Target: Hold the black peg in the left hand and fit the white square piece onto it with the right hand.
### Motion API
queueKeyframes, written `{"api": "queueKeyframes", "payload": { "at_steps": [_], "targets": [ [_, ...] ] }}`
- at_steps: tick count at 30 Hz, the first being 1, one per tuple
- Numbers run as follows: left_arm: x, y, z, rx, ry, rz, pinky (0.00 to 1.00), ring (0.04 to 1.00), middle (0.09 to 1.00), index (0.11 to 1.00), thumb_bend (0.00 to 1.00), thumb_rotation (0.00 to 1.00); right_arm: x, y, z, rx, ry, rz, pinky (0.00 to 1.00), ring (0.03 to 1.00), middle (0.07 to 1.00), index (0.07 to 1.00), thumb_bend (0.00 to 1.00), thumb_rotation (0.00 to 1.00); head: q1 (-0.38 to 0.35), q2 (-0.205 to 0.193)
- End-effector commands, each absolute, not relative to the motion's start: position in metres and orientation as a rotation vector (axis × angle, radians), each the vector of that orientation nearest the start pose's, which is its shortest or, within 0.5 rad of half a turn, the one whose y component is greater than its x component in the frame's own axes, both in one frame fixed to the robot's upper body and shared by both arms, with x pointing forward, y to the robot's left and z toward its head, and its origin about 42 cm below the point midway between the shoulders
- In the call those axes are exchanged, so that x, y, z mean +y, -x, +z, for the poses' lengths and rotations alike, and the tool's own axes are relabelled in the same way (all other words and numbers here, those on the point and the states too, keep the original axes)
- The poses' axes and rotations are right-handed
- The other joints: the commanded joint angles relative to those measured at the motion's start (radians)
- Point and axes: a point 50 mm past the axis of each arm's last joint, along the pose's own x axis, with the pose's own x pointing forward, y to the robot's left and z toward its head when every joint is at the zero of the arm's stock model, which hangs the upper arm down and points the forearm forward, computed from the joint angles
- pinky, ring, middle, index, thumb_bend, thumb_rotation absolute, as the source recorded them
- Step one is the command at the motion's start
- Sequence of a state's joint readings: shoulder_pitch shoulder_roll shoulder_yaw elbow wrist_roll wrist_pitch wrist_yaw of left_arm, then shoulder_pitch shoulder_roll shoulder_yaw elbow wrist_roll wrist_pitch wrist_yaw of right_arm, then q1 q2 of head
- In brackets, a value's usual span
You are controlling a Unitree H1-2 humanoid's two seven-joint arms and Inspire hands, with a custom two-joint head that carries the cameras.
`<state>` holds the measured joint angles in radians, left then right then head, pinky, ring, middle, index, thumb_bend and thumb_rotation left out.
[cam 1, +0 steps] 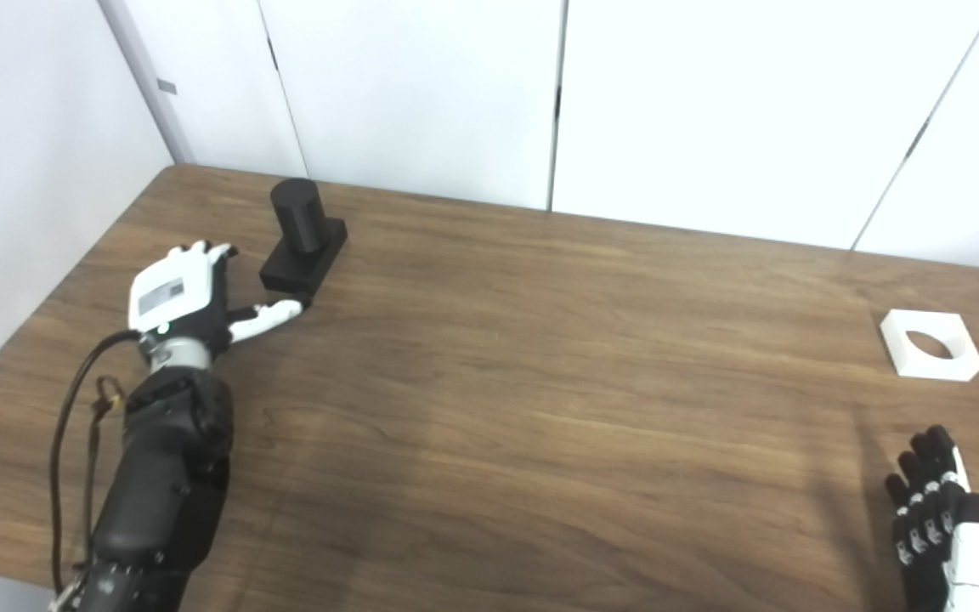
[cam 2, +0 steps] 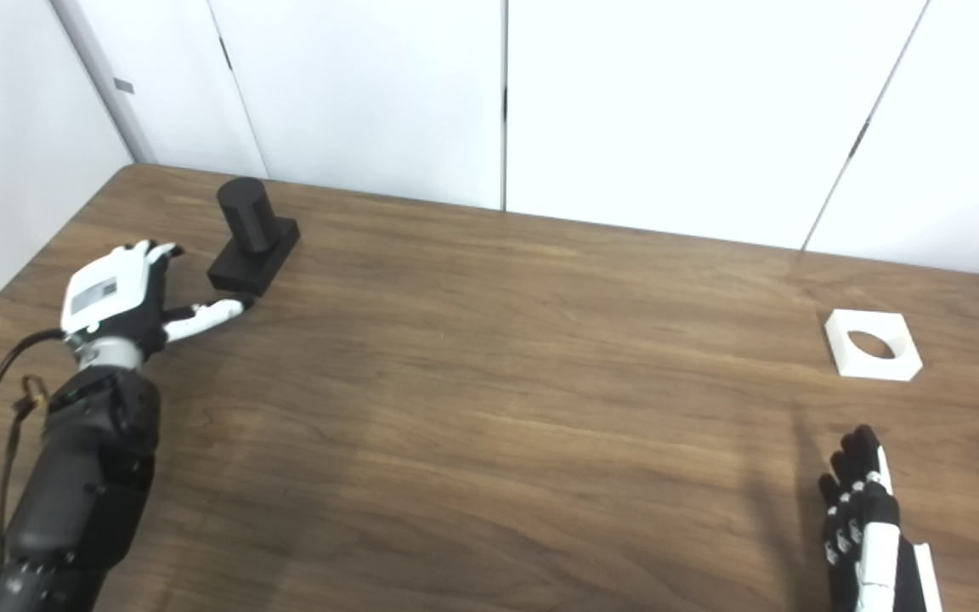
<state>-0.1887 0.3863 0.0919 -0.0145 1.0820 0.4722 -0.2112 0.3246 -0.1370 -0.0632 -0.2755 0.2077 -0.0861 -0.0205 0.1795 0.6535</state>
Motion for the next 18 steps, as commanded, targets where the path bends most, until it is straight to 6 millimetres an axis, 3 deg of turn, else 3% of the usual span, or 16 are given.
{"api": "queueKeyframes", "payload": {
  "at_steps": [1,18],
  "targets": [
    [0.38,-0.351,0.195,0.296,-1.368,0.401,0.98,0.99,0.961,0.875,0.94,0.77,-0.276,-0.182,0.121,-0.128,-0.061,-0.136,1.0,1.0,0.989,0.997,0.59,1.0,0.001,-0.001],
    [0.369,-0.388,0.192,0.337,-1.42,0.42,0.95,0.969,0.955,0.868,0.99,0.83,-0.278,-0.182,0.12,-0.12,-0.072,-0.137,1.0,1.0,0.996,1.0,0.57,1.0,0.008,-0.008]
  ]
}}
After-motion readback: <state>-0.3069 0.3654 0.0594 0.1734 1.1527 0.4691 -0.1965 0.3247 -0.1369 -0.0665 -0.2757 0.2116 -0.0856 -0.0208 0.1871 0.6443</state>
